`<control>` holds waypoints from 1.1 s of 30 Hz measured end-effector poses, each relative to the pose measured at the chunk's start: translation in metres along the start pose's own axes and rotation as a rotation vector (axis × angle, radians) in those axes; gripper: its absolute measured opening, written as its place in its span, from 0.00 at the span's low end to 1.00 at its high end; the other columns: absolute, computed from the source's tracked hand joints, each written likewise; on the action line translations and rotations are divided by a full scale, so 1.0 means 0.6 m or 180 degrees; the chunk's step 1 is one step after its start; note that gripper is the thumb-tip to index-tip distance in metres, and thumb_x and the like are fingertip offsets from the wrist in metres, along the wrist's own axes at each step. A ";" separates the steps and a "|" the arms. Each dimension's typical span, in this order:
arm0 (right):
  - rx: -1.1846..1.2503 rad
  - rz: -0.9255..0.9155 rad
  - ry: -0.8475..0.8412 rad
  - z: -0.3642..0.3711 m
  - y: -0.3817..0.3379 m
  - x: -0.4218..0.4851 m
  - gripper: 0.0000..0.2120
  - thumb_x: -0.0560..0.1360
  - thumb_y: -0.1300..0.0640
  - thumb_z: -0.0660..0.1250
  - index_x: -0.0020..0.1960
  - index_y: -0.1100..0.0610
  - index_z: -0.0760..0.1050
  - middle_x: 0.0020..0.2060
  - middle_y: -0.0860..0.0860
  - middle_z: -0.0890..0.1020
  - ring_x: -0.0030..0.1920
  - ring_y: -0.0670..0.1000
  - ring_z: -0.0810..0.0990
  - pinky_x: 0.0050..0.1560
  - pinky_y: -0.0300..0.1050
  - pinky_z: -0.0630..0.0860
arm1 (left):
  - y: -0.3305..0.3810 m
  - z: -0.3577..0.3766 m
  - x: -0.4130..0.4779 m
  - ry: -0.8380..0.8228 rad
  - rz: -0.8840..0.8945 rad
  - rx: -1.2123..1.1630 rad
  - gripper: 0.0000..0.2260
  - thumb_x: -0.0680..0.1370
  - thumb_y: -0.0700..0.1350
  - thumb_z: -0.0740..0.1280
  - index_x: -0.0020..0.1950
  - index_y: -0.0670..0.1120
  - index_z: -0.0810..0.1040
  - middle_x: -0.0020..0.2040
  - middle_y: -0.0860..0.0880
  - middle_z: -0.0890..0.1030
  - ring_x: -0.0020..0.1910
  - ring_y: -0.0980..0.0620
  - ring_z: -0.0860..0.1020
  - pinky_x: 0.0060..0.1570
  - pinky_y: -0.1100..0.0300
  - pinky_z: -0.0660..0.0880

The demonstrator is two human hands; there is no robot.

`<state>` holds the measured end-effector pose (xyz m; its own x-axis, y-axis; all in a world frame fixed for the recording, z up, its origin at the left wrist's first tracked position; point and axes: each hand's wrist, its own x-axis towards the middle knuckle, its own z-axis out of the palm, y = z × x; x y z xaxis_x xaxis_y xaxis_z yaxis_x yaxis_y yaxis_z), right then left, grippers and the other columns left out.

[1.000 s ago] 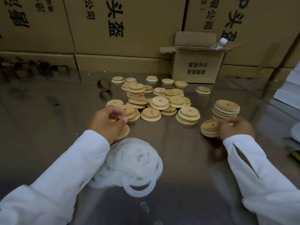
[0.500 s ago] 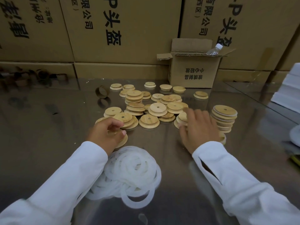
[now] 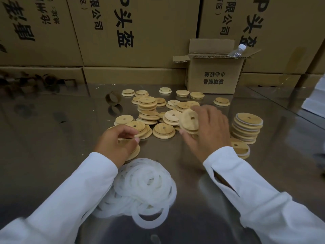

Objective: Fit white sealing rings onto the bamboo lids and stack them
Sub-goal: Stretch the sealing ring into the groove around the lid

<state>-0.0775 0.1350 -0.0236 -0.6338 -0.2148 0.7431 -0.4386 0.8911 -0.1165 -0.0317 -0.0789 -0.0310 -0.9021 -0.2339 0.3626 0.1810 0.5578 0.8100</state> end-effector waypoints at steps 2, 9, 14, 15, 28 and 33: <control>0.0311 -0.0595 0.0379 -0.010 -0.033 -0.004 0.31 0.62 0.51 0.76 0.60 0.61 0.71 0.52 0.61 0.78 0.52 0.62 0.77 0.53 0.54 0.72 | 0.006 0.001 -0.002 0.0004 0.0055 -0.0257 0.05 0.74 0.41 0.68 0.42 0.52 0.79 0.42 0.56 0.80 0.43 0.63 0.76 0.39 0.78 0.67; 0.0987 -0.1246 -0.0261 -0.007 -0.101 -0.032 0.37 0.60 0.47 0.77 0.64 0.52 0.63 0.58 0.53 0.78 0.59 0.53 0.76 0.63 0.56 0.66 | 0.031 -0.003 -0.018 -0.0726 0.0209 -0.1459 0.12 0.67 0.48 0.66 0.47 0.45 0.78 0.37 0.53 0.83 0.39 0.58 0.80 0.38 0.68 0.75; 0.1662 -0.0312 -0.0893 -0.008 -0.090 -0.034 0.33 0.63 0.46 0.75 0.64 0.51 0.68 0.59 0.46 0.73 0.60 0.44 0.69 0.59 0.38 0.62 | 0.021 -0.008 -0.008 -0.0206 0.0096 -0.1195 0.05 0.73 0.39 0.68 0.46 0.48 0.77 0.42 0.50 0.82 0.41 0.55 0.79 0.38 0.66 0.75; 0.1709 -0.0104 -0.1011 -0.006 -0.089 -0.038 0.25 0.65 0.46 0.73 0.60 0.50 0.72 0.55 0.45 0.74 0.57 0.45 0.69 0.57 0.39 0.64 | 0.020 -0.010 -0.005 -0.0099 0.0104 -0.1192 0.05 0.73 0.39 0.68 0.46 0.48 0.77 0.43 0.49 0.82 0.42 0.54 0.79 0.39 0.66 0.75; 0.2838 0.0666 -0.1621 -0.001 -0.094 -0.048 0.05 0.69 0.56 0.72 0.38 0.46 0.82 0.37 0.42 0.83 0.43 0.38 0.78 0.45 0.26 0.70 | 0.014 -0.020 0.000 -0.0391 -0.0235 -0.2156 0.11 0.63 0.50 0.71 0.44 0.54 0.81 0.43 0.54 0.83 0.46 0.53 0.81 0.40 0.54 0.79; 0.3613 0.0885 -0.1029 -0.015 -0.095 -0.039 0.08 0.68 0.61 0.72 0.37 0.47 0.81 0.37 0.46 0.83 0.43 0.44 0.79 0.48 0.37 0.74 | 0.011 -0.014 -0.001 -0.0480 -0.0674 -0.2357 0.13 0.67 0.46 0.70 0.52 0.49 0.79 0.48 0.46 0.83 0.49 0.46 0.81 0.38 0.53 0.80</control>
<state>-0.0319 0.0926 -0.0285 -0.8539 -0.3061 0.4208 -0.4685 0.1000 -0.8778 -0.0265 -0.0818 -0.0217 -0.9804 -0.1359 0.1428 0.1656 -0.1751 0.9705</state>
